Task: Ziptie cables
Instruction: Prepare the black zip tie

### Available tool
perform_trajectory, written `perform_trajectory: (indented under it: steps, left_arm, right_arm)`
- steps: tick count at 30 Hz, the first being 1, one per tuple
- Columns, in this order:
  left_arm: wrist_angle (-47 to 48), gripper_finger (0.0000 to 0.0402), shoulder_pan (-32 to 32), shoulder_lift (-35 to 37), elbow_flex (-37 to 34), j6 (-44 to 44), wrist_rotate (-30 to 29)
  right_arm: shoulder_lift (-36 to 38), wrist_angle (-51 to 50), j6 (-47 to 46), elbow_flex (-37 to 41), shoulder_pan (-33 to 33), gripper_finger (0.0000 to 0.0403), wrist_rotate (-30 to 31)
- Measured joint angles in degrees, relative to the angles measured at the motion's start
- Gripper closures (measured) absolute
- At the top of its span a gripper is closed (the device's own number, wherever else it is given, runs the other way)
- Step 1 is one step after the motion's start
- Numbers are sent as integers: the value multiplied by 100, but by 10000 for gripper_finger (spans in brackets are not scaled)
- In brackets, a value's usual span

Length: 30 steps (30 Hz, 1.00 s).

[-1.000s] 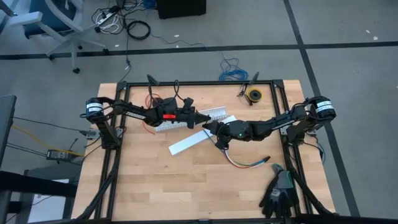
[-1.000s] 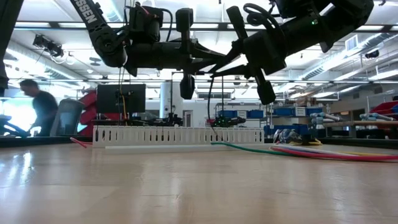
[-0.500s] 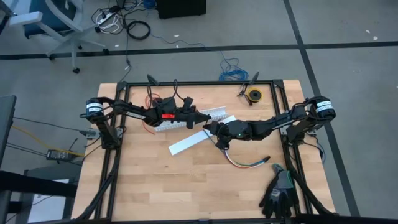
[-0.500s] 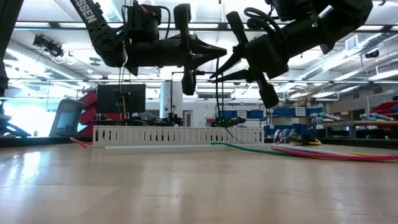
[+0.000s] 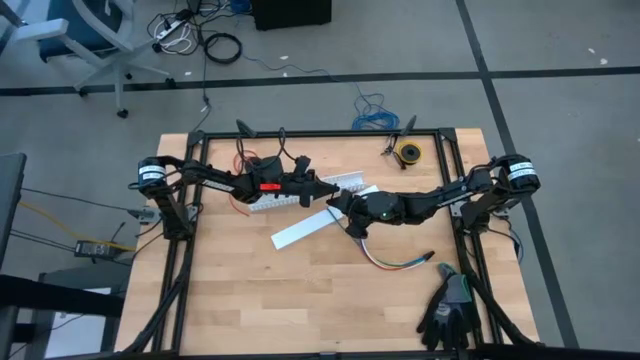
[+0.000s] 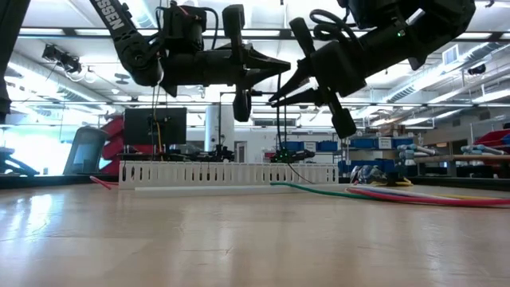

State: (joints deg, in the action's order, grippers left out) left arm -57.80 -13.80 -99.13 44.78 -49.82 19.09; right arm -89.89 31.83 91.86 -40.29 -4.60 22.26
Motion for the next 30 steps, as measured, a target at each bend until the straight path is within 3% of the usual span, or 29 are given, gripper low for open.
perform_trajectory:
  steps: [7,16,27,30]
  left_arm:
    - [-284,400,-20,0,1,32,2]
    - [-286,400,-111,0,1,157,-98]
    - [-262,400,-331,0,1,143,129]
    - [-260,400,-386,0,1,-30,171]
  right_arm:
    - [0,19,-1735,0,-2,381,-556]
    - [2,330,-2993,0,-13,381,-752]
    - [2,593,-3517,0,-307,381,-575]
    - [4,601,-3252,0,-373,381,-129]
